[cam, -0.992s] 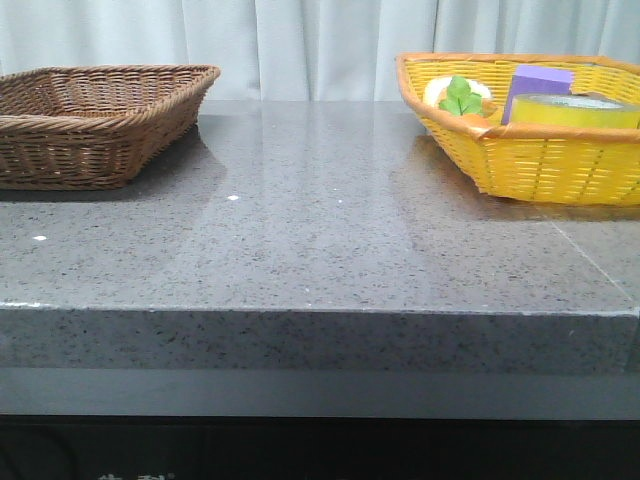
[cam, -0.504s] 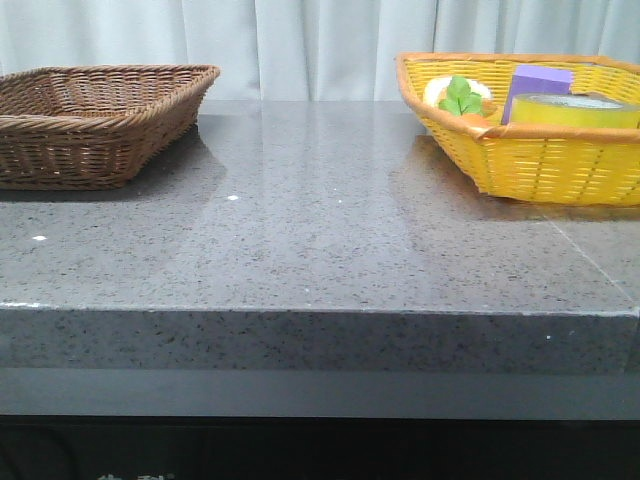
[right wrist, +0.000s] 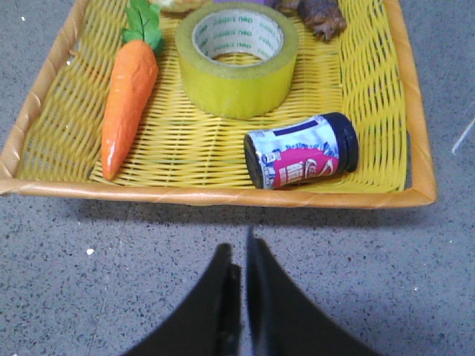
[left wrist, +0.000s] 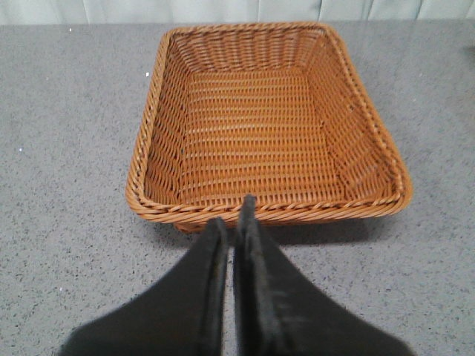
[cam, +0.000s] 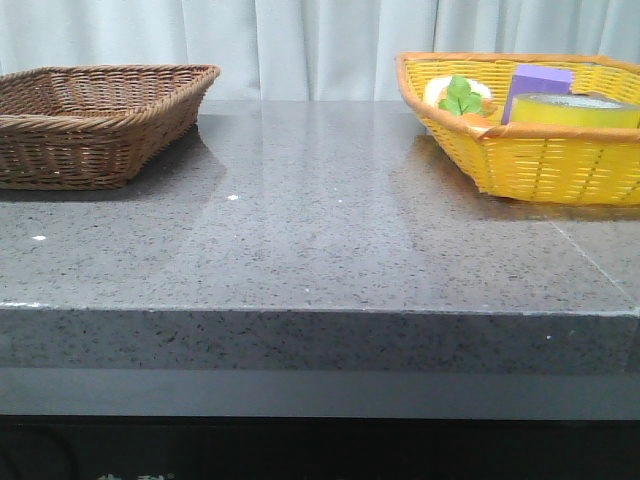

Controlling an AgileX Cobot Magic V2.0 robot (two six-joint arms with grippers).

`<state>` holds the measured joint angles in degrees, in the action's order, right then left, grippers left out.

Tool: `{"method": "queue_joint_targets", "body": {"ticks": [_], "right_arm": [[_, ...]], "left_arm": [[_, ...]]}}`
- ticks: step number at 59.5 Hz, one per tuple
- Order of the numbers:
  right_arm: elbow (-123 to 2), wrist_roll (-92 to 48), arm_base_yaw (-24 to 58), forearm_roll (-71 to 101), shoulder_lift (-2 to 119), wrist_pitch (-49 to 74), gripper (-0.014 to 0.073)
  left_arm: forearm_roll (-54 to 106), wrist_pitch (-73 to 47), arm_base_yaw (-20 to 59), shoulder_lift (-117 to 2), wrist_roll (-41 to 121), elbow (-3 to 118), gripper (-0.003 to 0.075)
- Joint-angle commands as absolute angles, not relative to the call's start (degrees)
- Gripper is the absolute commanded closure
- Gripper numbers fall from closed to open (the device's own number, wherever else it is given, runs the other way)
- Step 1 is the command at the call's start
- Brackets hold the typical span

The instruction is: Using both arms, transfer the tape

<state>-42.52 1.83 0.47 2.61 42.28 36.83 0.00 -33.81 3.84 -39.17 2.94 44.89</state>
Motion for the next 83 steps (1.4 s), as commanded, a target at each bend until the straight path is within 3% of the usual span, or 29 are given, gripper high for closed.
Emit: {"method": "queue_joint_targets", "body": {"ticks": [1, 5, 11, 19, 52, 83], "right_arm": [[-44.2, 1.7, 0.5, 1.9, 43.2, 32.8, 0.0309], [-44.2, 1.7, 0.5, 1.9, 43.8, 32.3, 0.0155], [-44.7, 2.0, 0.5, 1.9, 45.4, 31.6, 0.0069], [-48.9, 3.3, -0.9, 1.9, 50.0, 32.9, 0.0074], [-79.3, 3.4, -7.6, 6.8, 79.4, 45.2, 0.0074], [-104.2, 1.8, -7.6, 8.0, 104.6, 56.7, 0.0074]], "left_arm": [[0.0, -28.4, 3.6, -40.5, 2.9, 46.3, 0.0494], [0.0, -27.5, 3.6, -41.3, 2.9, 46.3, 0.0343], [1.0, -27.2, 3.6, -42.9, 2.9, 46.3, 0.0232], [1.4, -26.9, 6.0, -44.5, 2.9, 46.3, 0.023], [1.4, -20.7, 29.5, -44.8, 3.3, 46.3, 0.023], [2.3, -19.4, 32.8, -44.8, 3.3, 46.3, 0.023]]}}
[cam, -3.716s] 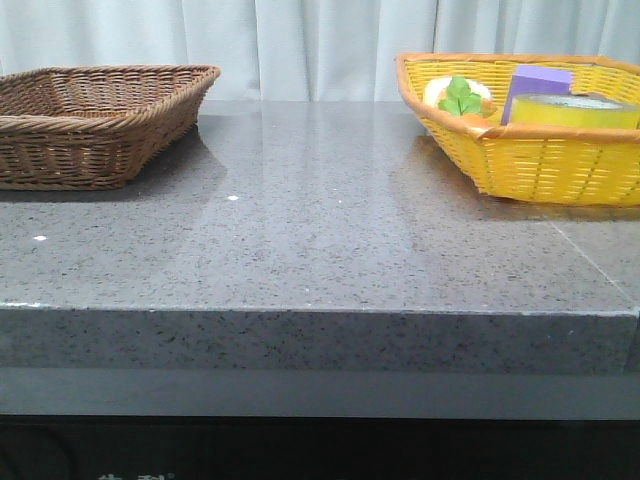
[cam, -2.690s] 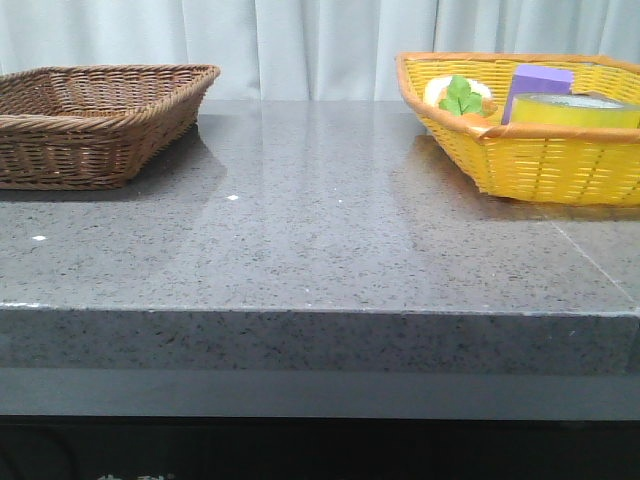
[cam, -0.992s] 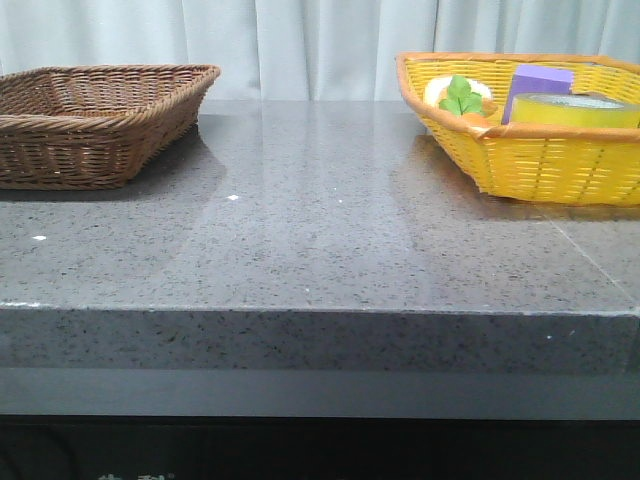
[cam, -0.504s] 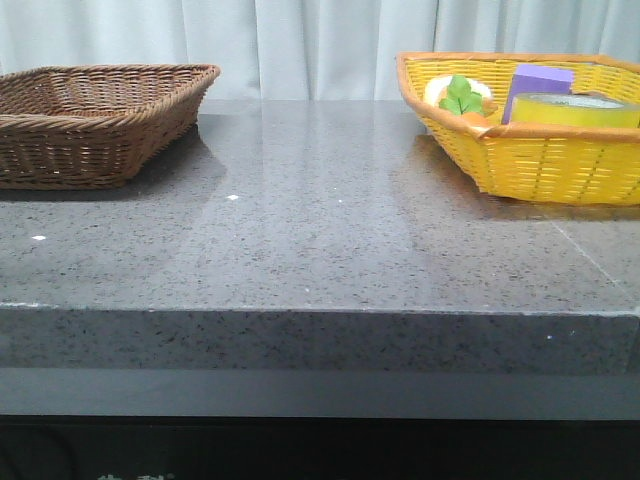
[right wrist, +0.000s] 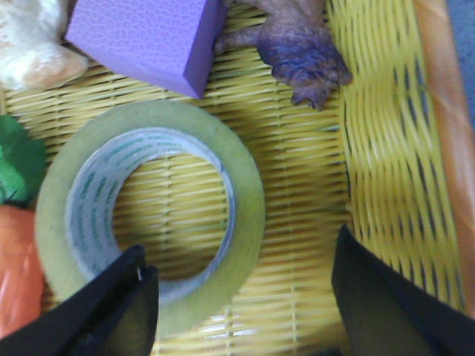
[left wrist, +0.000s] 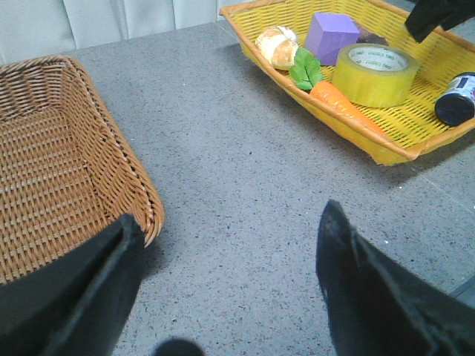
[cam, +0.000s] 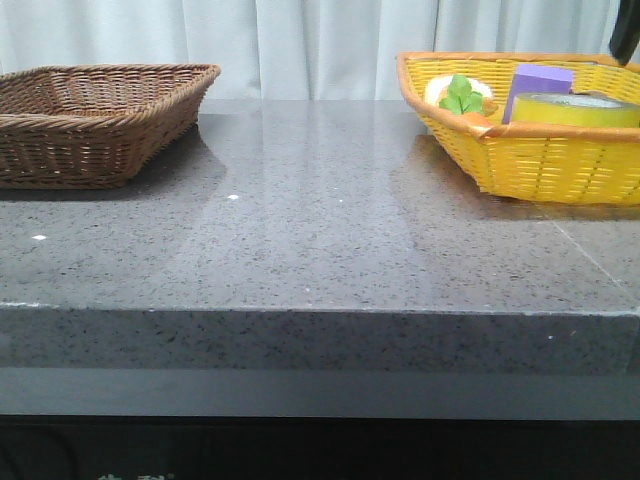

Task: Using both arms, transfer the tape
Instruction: 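Reach the right gripper into the yellow basket around the yellow tape roll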

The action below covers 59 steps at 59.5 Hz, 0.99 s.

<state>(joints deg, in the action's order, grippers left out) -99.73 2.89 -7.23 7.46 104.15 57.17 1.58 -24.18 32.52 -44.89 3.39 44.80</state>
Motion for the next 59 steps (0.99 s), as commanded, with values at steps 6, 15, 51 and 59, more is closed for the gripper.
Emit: {"method": "queue_joint_targets", "body": {"ticks": [6, 15, 51, 59], "right_arm": [[-106.8, 1.8, -7.6, 8.1, 108.1, 57.2, 0.0074], [-108.6, 1.6, -7.4, 8.2, 111.9, 57.3, 0.0075], [-117.2, 1.6, -7.4, 8.3, 112.5, 67.5, 0.0554], [-122.2, 1.6, -7.2, 10.5, 112.1, 73.9, 0.0554]], "left_arm": [[2.3, -19.4, 32.8, -44.8, 3.3, 46.3, 0.023], [2.3, -19.4, 32.8, -44.8, 3.3, 46.3, 0.023], [2.3, -19.4, 32.8, -44.8, 3.3, 46.3, 0.023], [2.3, -19.4, 32.8, -44.8, 3.3, 46.3, 0.023]]}}
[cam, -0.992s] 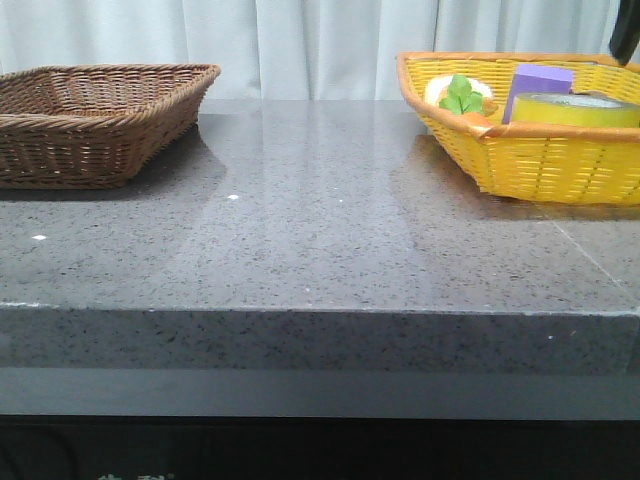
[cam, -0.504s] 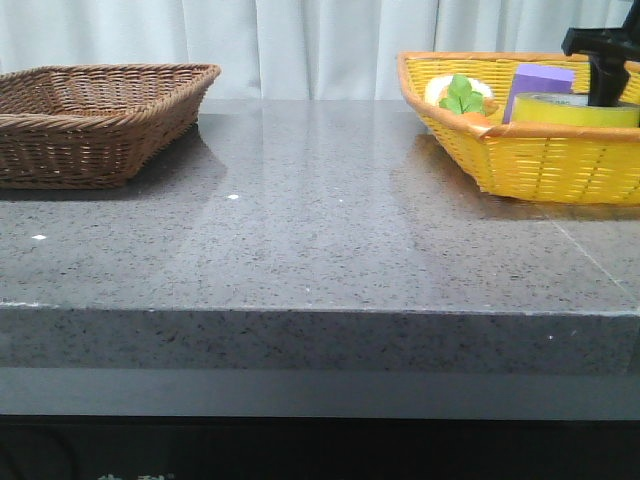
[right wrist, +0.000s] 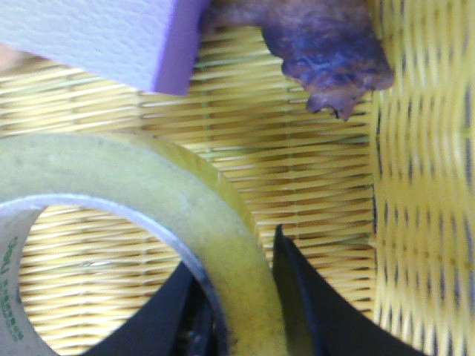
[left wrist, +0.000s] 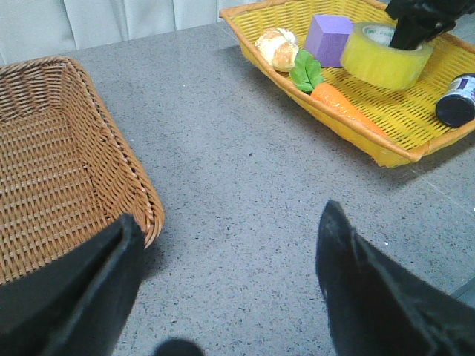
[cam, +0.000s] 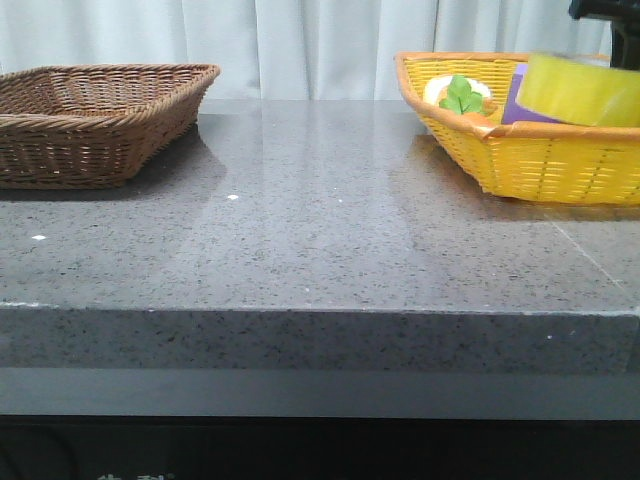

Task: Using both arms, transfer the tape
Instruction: 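Reach the right gripper into the yellow basket around the yellow tape roll, then lift the tape roll with the right gripper and carry it toward the brown basket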

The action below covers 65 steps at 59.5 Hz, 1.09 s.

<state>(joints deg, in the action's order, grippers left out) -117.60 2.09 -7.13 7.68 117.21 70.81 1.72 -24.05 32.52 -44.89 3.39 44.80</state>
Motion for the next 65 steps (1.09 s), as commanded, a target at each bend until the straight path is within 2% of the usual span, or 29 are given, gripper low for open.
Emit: {"method": "queue_joint_targets", "body": {"ticks": [1, 14, 38, 52, 65], "right_arm": [[-122.8, 1.6, -7.1, 11.1, 111.9, 74.7, 0.0554], [-124.3, 0.4, -1.7, 13.7, 108.3, 75.6, 0.0554], [-124.3, -1.2, 20.1, 13.7, 107.8, 73.9, 0.0554], [-124.2, -1.2, 26.2, 13.1, 110.9, 73.1, 0.0555], [-124.2, -1.2, 30.0, 4.8, 115.1, 72.3, 0.0555]], "left_arm": [[2.3, -19.4, 32.8, -44.8, 3.3, 46.3, 0.023], [2.3, -19.4, 32.8, -44.8, 3.3, 46.3, 0.023], [2.3, -19.4, 32.8, -44.8, 3.3, 46.3, 0.023], [2.3, -19.4, 32.8, -44.8, 3.3, 46.3, 0.023], [2.3, -19.4, 32.8, -44.8, 3.3, 46.3, 0.023]]}}
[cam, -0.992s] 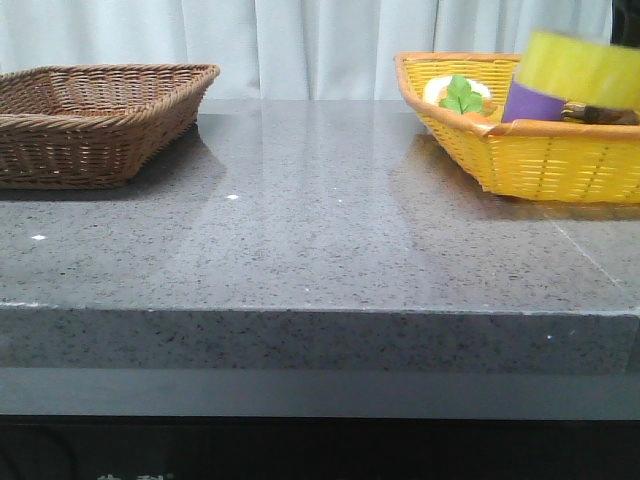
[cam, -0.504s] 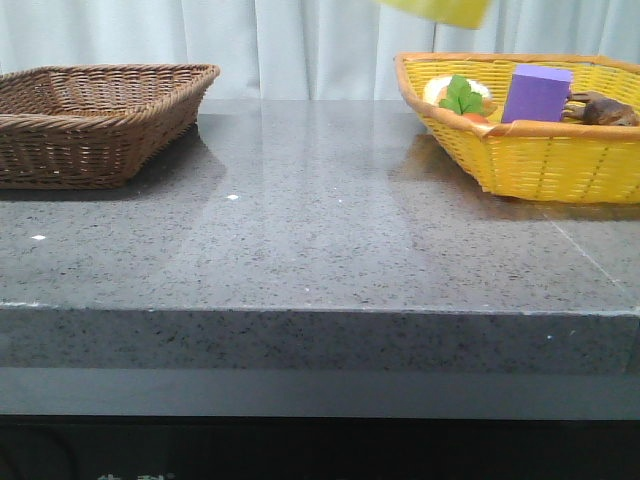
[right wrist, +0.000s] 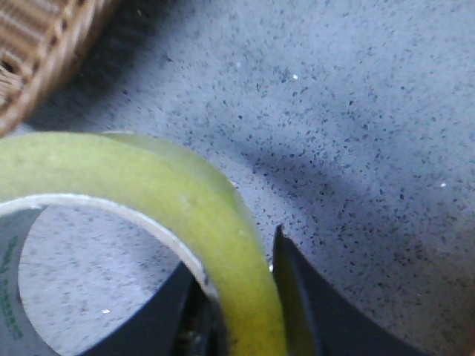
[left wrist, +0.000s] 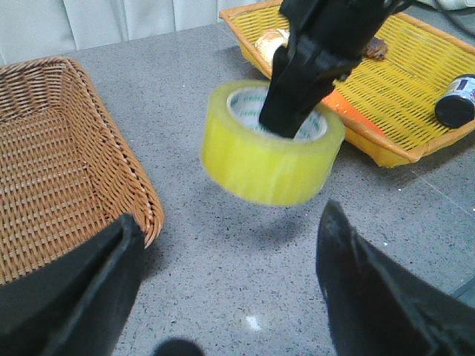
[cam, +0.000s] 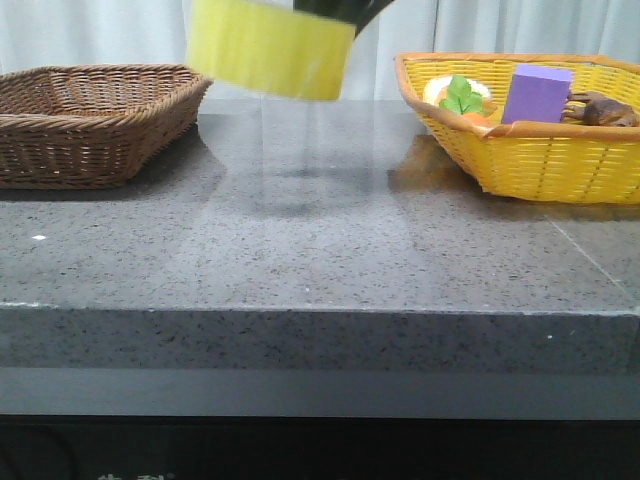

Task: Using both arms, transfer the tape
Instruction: 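Lift the tape roll with the right gripper and carry it toward the brown basket, then set the tape roll on the table and open the right gripper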

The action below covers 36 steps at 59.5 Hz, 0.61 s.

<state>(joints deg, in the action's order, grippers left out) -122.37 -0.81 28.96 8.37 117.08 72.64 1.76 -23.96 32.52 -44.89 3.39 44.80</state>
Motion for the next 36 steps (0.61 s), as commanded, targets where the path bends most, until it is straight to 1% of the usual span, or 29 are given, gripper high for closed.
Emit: {"method": "queue_joint_targets", "body": {"ticks": [1, 10, 27, 32, 36], "right_arm": [[-124.2, -1.2, 30.3, 3.4, 115.4, 72.3, 0.0555], [-124.2, -1.2, 31.7, -2.2, 118.4, 72.4, 0.0555], [-124.3, -1.3, 31.8, -2.4, 120.8, 74.7, 0.0549], [-124.7, -1.3, 31.8, -2.4, 120.6, 74.9, 0.0495], [-125.8, -1.3, 31.8, -2.4, 120.5, 75.1, 0.041]], "left_arm": [[2.3, -19.4, 32.8, -44.8, 3.3, 46.3, 0.023], [2.3, -19.4, 32.8, -44.8, 3.3, 46.3, 0.023], [2.3, -19.4, 32.8, -44.8, 3.3, 46.3, 0.023], [2.3, -19.4, 32.8, -44.8, 3.3, 46.3, 0.023], [2.3, -19.4, 32.8, -44.8, 3.3, 46.3, 0.023]]}}
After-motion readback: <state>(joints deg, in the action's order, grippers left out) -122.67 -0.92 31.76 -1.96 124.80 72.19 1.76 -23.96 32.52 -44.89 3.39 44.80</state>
